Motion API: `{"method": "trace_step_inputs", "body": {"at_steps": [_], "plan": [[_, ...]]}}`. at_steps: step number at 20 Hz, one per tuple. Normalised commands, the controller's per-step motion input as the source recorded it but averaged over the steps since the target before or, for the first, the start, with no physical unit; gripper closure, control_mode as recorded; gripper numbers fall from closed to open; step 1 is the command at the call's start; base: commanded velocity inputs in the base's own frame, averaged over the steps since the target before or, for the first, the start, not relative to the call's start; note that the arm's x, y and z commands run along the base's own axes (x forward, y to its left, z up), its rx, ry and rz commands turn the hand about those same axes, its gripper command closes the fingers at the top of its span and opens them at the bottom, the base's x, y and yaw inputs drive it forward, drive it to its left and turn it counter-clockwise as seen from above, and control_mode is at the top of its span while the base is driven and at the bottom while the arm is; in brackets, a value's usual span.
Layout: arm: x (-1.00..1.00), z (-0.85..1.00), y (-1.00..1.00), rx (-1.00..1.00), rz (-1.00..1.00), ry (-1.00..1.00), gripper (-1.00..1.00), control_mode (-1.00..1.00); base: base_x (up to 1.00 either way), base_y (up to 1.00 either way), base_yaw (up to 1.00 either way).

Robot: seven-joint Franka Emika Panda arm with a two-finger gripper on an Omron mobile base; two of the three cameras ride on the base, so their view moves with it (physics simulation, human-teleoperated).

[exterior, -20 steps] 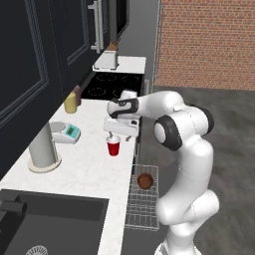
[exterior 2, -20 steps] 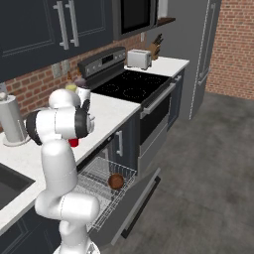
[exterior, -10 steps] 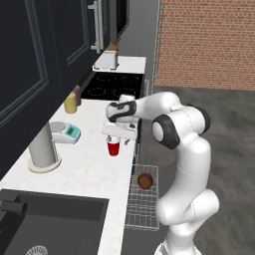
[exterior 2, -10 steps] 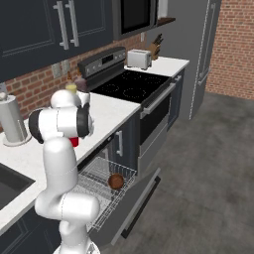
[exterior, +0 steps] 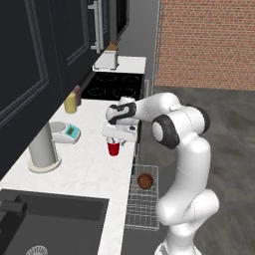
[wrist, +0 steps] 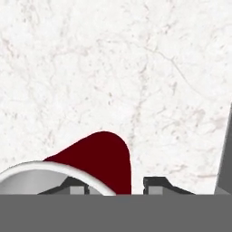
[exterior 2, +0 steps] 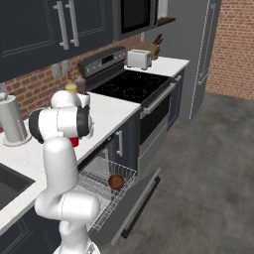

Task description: Pick up the cup and bowl from the counter, place them in the dishwasher, and close the dishwasher door.

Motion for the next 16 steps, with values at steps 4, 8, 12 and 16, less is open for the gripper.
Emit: {"method": "trace_step_inputs", "body": {"at_steps": [4, 8, 12, 16], "plan": [[-0.2, -0.07, 0.0, 0.0, -0.02, 0.0, 1.0, -1.0, 0.0, 0.0, 0.0], [-0.39, -0.05, -0.06, 0.0, -0.05, 0.0, 1.0, -1.0, 0.0, 0.0, 0.0], [-0.77, 0.0, -0.43, 0.0, -0.09, -0.02, 1.0, -1.0, 0.0, 0.0, 0.0], [-0.86, 0.0, -0.93, 0.02, -0.08, -0.08, 1.0, -1.0, 0.0, 0.0, 0.0]]}}
